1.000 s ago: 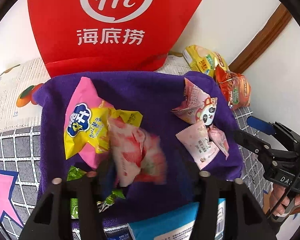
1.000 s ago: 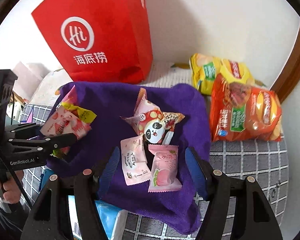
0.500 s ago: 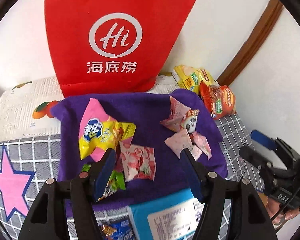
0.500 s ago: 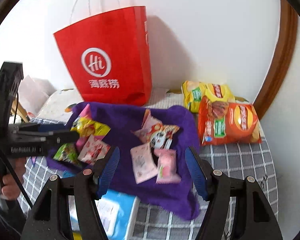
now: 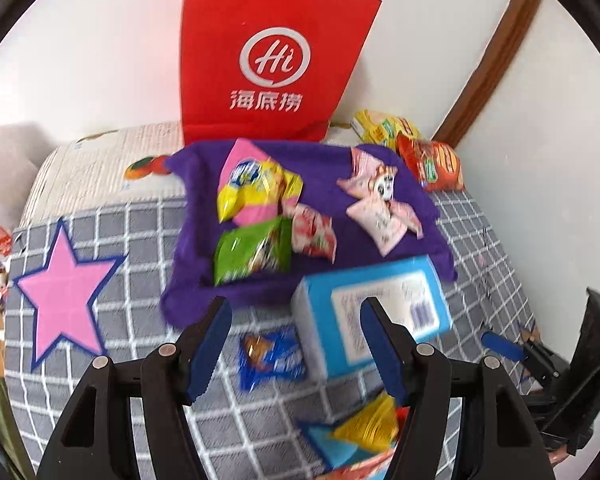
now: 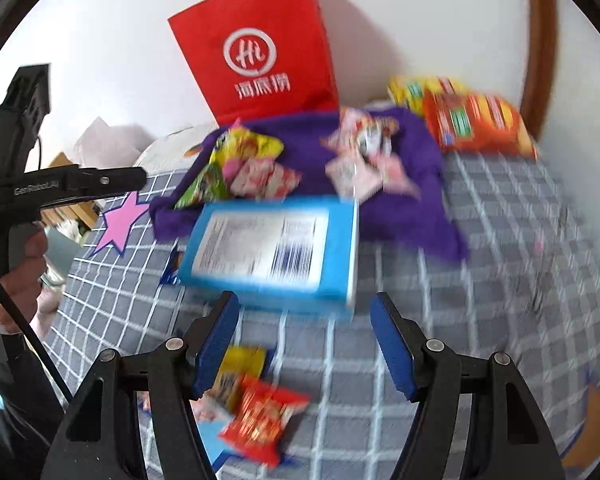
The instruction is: Organize snacks
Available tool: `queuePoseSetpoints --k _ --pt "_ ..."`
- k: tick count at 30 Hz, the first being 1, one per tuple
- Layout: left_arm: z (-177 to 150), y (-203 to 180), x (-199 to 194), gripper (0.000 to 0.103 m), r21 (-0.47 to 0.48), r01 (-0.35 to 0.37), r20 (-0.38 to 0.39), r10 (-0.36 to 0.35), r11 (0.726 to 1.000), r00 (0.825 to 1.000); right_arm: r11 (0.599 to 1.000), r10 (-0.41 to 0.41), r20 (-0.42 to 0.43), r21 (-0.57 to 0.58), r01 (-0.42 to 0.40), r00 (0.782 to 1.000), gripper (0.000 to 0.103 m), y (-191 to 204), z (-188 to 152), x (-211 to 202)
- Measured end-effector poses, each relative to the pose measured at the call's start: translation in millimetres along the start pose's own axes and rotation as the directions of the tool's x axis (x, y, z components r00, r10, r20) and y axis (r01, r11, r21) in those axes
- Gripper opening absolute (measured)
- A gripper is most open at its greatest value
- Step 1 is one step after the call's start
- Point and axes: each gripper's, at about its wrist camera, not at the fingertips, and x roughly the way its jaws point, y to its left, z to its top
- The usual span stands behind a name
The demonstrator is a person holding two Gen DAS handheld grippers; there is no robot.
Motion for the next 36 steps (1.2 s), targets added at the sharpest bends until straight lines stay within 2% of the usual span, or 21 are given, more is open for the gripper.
queuePoseSetpoints --k 3,7,13,16,18,21,24,30,34,36 --pt "-22.1 8.5 -6.0 0.065 -0.011 0.002 -0.004 -0.002 1.000 1.000 0.999 0.001 -0.036 0.053 0.001 0.999 0.067 -1.3 -33.2 4.3" --pt "-44.3 12.6 -7.6 0.065 -0.014 -0.007 -0.015 0.007 1.000 1.000 0.997 -0.019 -0.065 0.078 0.024 0.998 0.063 3.7 -55.9 10.4" --pt "-71.0 16.4 -11.7 0.065 -0.017 -0.001 -0.031 0.000 1.000 1.000 0.993 0.013 -0.075 0.118 -0.004 0.997 0.063 17.8 -71.6 25.5" --pt "-78.9 20.3 -12.1 0.065 -0.027 -0.004 -0.036 0.003 1.000 0.999 0.996 -0.042 -0.098 0.080 0.049 0.994 0.059 28.1 -78.4 39.1" --pt "-83.8 23.0 -9.7 0.065 -0.033 -0.003 -0.046 0.001 0.999 0.999 0.995 -0.085 -0.065 0.046 0.088 0.994 0.058 34.2 -79.9 39.5" --pt "-88.3 22.9 -5.3 0.065 -0.016 -0.018 -0.052 0.017 1.000 0.999 0.991 -0.128 -0.036 0.033 0.129 0.991 0.041 31.9 -79.4 38.6" --pt "-89.7 22.7 0.5 0.065 -0.013 -0.025 -0.055 0.024 1.000 0.998 0.992 -0.126 -0.025 0.028 0.127 0.992 0.041 21.7 -79.0 33.5" --pt "-84.7 21.2 21.8 0.065 -0.012 -0.023 -0.074 0.022 1.000 0.997 0.972 -0.232 0.020 0.052 0.230 0.973 0.041 -13.6 -74.0 23.2" --pt "-79.7 20.1 37.4 0.065 -0.028 0.001 -0.081 -0.003 1.000 0.997 0.978 -0.194 0.037 0.086 0.191 0.980 0.041 -26.4 -74.7 27.5" --pt "-76.3 20.6 44.6 0.065 -0.033 -0.009 -0.086 0.006 0.999 0.996 0.977 -0.208 0.055 0.068 0.204 0.977 0.042 -26.0 -74.0 30.7"
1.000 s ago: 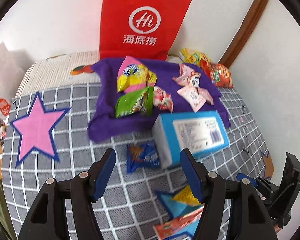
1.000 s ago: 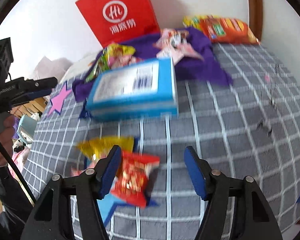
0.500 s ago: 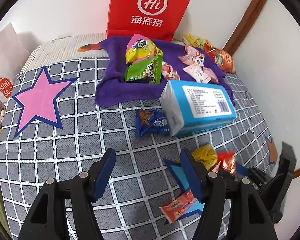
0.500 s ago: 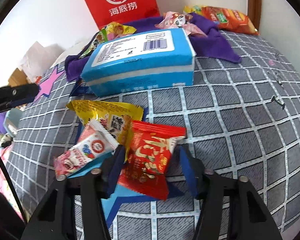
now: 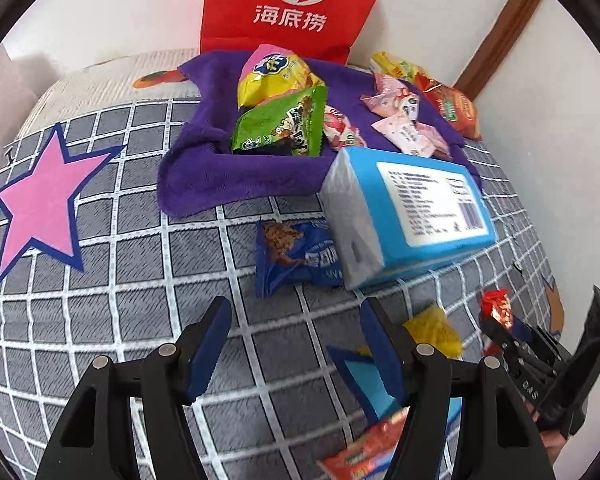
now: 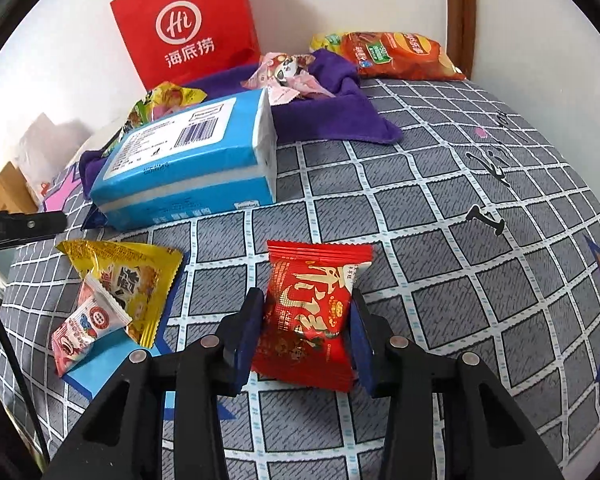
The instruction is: Organize snacks
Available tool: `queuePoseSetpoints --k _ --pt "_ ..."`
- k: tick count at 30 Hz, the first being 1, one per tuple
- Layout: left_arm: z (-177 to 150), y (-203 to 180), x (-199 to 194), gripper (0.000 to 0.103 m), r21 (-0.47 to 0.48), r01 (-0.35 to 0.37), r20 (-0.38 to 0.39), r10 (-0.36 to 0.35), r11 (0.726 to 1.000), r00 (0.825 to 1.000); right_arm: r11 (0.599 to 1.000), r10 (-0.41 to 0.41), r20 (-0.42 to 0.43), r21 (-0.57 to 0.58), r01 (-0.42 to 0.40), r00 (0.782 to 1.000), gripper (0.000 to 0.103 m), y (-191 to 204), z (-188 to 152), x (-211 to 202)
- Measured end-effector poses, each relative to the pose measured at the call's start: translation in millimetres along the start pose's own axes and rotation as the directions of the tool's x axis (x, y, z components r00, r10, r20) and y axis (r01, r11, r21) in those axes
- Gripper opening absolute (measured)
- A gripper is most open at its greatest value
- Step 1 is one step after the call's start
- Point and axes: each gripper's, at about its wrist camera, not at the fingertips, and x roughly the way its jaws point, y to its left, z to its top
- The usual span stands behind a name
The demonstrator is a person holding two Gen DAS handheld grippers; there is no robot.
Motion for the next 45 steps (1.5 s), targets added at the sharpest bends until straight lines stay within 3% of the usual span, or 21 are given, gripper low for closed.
queuePoseSetpoints --k 4,9,13,15,19,23,26,29,31,36,38,39,43,45 --pt "8.9 2.4 12.3 0.065 -0.009 -0.010 0.011 0.011 1.000 1.000 0.996 -0.055 0.052 -0.062 0.058 0.997 0.045 5.7 -5.1 5.9" --pt "15.9 -2.3 23.7 0.065 0.052 -0.014 0.030 0.012 0.999 0.999 0.998 -0.027 0.054 -0.054 0.029 0.998 0.049 1.7 -2.9 7.3" --pt "20.6 -2.6 35.7 0.064 0.047 0.004 0.028 -0.005 0.999 1.000 0.997 -0.031 0.054 -0.065 0.034 0.998 0.051 4.9 -3.7 7.6" --pt "20.3 -1.2 41.5 0.062 0.045 -0.001 0.027 0.000 0.999 1.000 0.996 -0.022 0.051 -0.080 0.026 0.998 0.056 7.0 -3.9 8.3" --pt "17.0 0.0 40.3 0.047 0.076 -0.029 0.043 0.026 0.997 0.999 0.996 -0.012 0.048 -0.089 0.017 0.999 0.059 8.3 -4.2 9.2" --pt "8.9 12.8 31.5 0.046 0.079 -0.075 0.031 0.073 0.994 0.997 0.996 -0.012 0.048 -0.089 0.016 0.999 0.059 8.5 -4.2 9.4" --pt "3.0 25.9 24.2 0.050 0.064 -0.091 0.030 0.089 0.994 0.996 0.996 -0.010 0.049 -0.088 0.014 0.999 0.059 8.2 -4.2 9.2" --pt "5.3 31.8 22.6 0.066 0.021 -0.069 0.018 0.068 0.997 0.997 0.996 -0.013 0.049 -0.090 0.017 0.999 0.059 8.4 -4.5 9.2" --pt "8.5 26.6 27.7 0.071 0.018 -0.068 0.013 0.068 0.998 0.998 0.996 -0.011 0.049 -0.089 0.016 0.999 0.059 8.3 -4.4 9.2" --pt "3.8 -0.7 42.7 0.074 0.104 -0.198 0.044 0.194 0.975 0.980 0.996 -0.011 0.050 -0.089 0.015 0.999 0.058 8.9 -4.7 9.2" --pt "0.5 -7.8 43.6 0.065 0.131 -0.218 0.078 0.209 0.967 0.975 0.996 -0.012 0.051 -0.089 0.016 0.999 0.058 9.1 -4.8 9.1" --pt "0.2 -8.4 42.2 0.054 0.128 -0.206 0.084 0.196 0.970 0.977 0.996 -0.012 0.051 -0.087 0.016 0.999 0.058 9.0 -4.9 9.0" --pt "0.3 -4.8 28.8 0.039 0.095 -0.169 0.076 0.162 0.981 0.984 0.997 -0.022 0.058 -0.073 0.026 0.998 0.050 6.2 -4.9 8.0" --pt "-0.2 -6.6 18.0 0.039 0.091 -0.155 0.069 0.149 0.984 0.986 0.997 -0.020 0.057 -0.073 0.024 0.998 0.048 5.5 -4.9 7.1"
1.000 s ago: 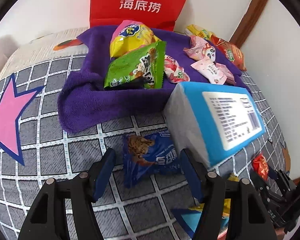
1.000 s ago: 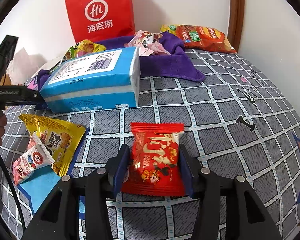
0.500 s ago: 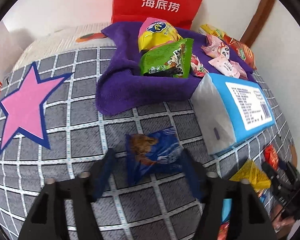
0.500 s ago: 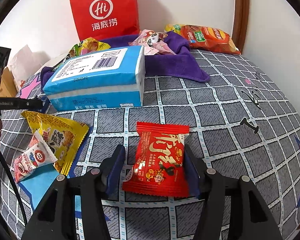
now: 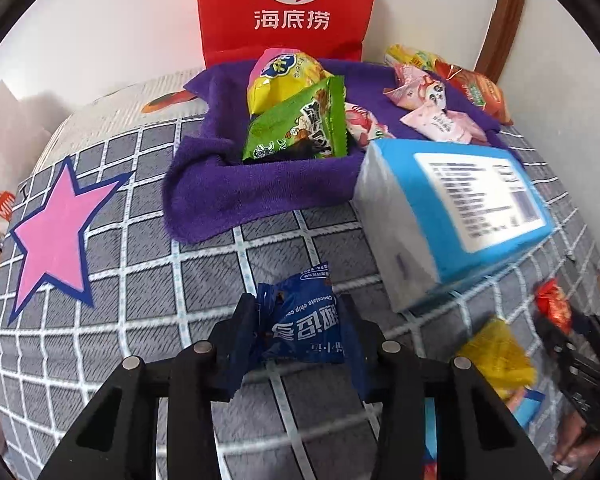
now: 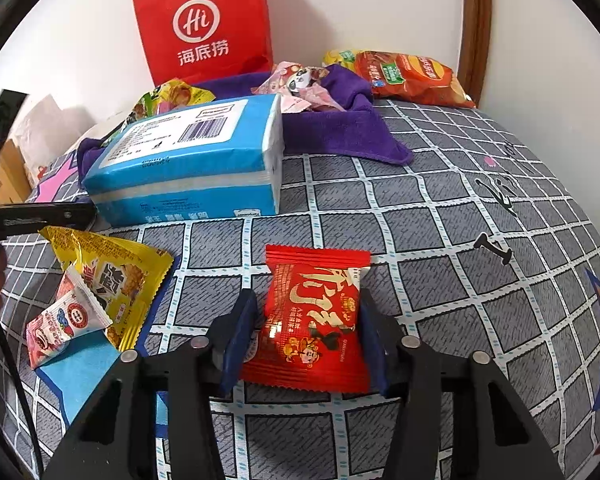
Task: Organize snacks
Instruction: 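Grasp the blue packet with the left gripper while the right holds the red packet, then carry both held packets up and over the purple towel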
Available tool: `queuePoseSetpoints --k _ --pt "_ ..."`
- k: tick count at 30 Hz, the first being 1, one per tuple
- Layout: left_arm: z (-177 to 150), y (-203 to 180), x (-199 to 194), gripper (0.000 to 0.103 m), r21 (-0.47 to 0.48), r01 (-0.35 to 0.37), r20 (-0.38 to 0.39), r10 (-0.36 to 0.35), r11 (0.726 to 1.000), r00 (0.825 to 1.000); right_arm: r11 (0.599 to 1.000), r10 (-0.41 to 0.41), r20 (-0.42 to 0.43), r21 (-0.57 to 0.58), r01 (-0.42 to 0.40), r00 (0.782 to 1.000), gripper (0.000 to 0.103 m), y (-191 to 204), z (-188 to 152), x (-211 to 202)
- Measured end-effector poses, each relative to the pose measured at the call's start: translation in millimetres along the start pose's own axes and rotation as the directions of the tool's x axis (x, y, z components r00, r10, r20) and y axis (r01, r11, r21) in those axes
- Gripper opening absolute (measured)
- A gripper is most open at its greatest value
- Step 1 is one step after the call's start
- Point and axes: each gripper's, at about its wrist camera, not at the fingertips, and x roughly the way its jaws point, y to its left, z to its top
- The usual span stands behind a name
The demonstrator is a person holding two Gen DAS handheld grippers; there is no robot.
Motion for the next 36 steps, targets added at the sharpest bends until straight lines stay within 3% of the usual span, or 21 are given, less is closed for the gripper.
queuePoseSetpoints --k 3,6,18,28,36 --pt "-0.8 -4.4 -20.4 0.038 0.021 0.002 0.033 -0.003 1.000 0.999 1.000 -0.016 -0.018 -0.020 0.015 1.000 0.044 3.2 3.0 -1.5" --pt "-2.4 -5.3 -45.1 0.038 0.035 0.003 0.074 -0.005 0.999 0.997 0.998 0.051 -0.039 0.030 -0.050 0.998 0.043 1.5 9.3 -8.0" --pt "18.3 10.5 -110.6 0.038 -0.020 0.083 0.179 -0.078 0.996 0.981 0.998 0.062 0.098 0.015 -0.063 0.993 0.042 9.8 76.9 -72.7" --pt "68.6 8.9 -118.7 0.038 -0.041 0.127 0.230 -0.114 0.991 0.966 0.996 0.089 0.160 -0.003 -0.090 0.983 0.042 16.7 162.0 -81.5" --pt "114.1 10.6 -102.5 0.038 -0.072 0.141 0.237 -0.120 0.987 0.964 0.984 0.177 0.114 -0.006 -0.178 0.977 0.042 25.1 221.1 -45.2"
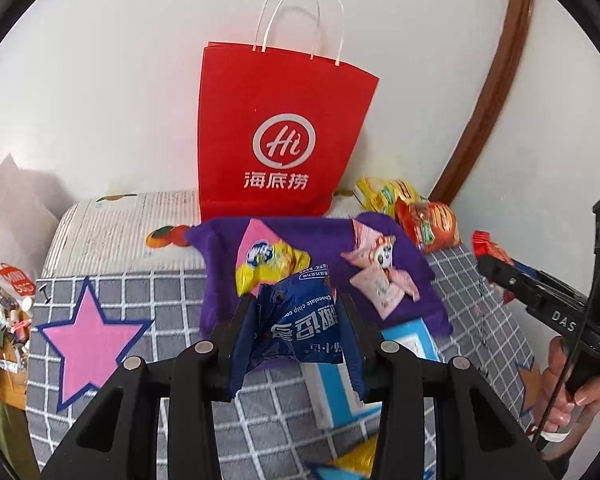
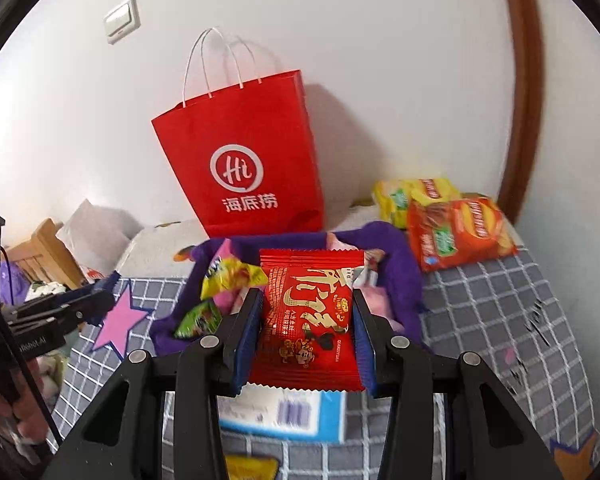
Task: Organize snacks
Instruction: 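Carry both held packets up and over the purple towel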
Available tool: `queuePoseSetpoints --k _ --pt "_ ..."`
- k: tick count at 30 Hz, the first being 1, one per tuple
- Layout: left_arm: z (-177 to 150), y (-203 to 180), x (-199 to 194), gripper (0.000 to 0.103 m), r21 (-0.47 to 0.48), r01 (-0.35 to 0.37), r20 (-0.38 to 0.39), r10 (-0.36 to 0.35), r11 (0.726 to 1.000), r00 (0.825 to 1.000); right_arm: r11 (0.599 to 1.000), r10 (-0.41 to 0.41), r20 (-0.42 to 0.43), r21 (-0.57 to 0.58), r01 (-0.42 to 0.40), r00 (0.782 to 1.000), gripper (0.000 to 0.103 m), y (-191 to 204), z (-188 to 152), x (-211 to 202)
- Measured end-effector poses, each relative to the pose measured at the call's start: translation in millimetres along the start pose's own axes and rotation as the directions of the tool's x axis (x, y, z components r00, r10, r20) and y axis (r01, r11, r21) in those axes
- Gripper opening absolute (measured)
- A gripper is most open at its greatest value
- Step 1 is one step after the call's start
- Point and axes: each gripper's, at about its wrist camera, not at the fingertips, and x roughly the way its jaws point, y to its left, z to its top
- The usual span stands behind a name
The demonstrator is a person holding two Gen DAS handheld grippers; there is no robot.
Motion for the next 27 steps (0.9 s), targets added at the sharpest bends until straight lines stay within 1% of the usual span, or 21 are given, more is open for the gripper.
queuePoseSetpoints --k 3,7,11,14,16,18,20,21,22,24,25,27 --pt "13.8 1.1 14.4 0.038 -0.016 0.002 -0.004 -0.002 1.000 1.000 1.000 0.023 -0.028 -0.005 -0.023 0.999 0.042 1.4 14.7 24.1" --pt "30.5 1.9 36.5 0.038 -0.036 -0.001 -0.014 0.001 0.999 1.000 0.996 0.089 -0.080 0.007 -0.088 0.993 0.042 0.1 35.7 59.8" --pt "45.7 1.8 54.9 0.038 -0.066 0.034 -0.022 -0.035 0.997 0.999 0.993 0.122 -0.095 0.012 -0.122 0.988 0.042 0.4 47.1 80.5" --pt "52.4 2.8 69.3 0.038 -0.082 0.036 -0.025 -0.038 0.996 0.999 0.990 0.142 -0.101 0.022 -0.141 0.985 0.042 -2.5 46.5 95.7" --pt "53.8 5.7 81.1 0.038 -0.095 0.036 -0.037 -0.039 0.995 0.999 0.988 0.154 -0.127 0.039 -0.150 0.980 0.042 -8.4 42.9 109.4" --pt "52.2 8.9 91.3 0.038 -0.105 0.030 -0.049 -0.035 0.994 0.998 0.991 0.135 -0.170 0.030 -0.131 0.976 0.042 -12.2 41.8 121.7" --pt "48.6 14.0 101.4 0.038 -0.129 0.031 -0.061 -0.039 0.991 0.997 0.993 0.121 -0.182 0.015 -0.120 0.976 0.042 -18.1 39.6 128.6" --pt "47.8 15.5 106.4 0.038 -0.136 0.034 -0.080 -0.045 0.990 0.996 0.994 0.112 -0.192 0.011 -0.112 0.975 0.042 -21.5 39.5 131.9" --pt "47.4 16.0 109.6 0.038 -0.127 0.030 -0.095 -0.043 0.991 0.995 0.995 0.104 -0.199 0.016 -0.103 0.974 0.042 -25.8 39.5 134.7" --pt "46.4 19.0 109.8 0.038 -0.125 0.010 -0.093 -0.022 0.992 0.995 0.994 0.105 -0.217 0.042 -0.098 0.970 0.042 -34.0 38.1 139.0" --pt "46.1 21.1 110.2 0.038 -0.128 -0.004 -0.097 -0.009 0.992 0.995 0.993 0.118 -0.231 0.045 -0.110 0.966 0.042 -36.1 36.7 141.1" --pt "45.9 24.2 110.8 0.038 -0.136 -0.004 -0.101 -0.010 0.991 0.995 0.991 0.134 -0.254 0.034 -0.130 0.958 0.042 -36.3 34.7 144.8"
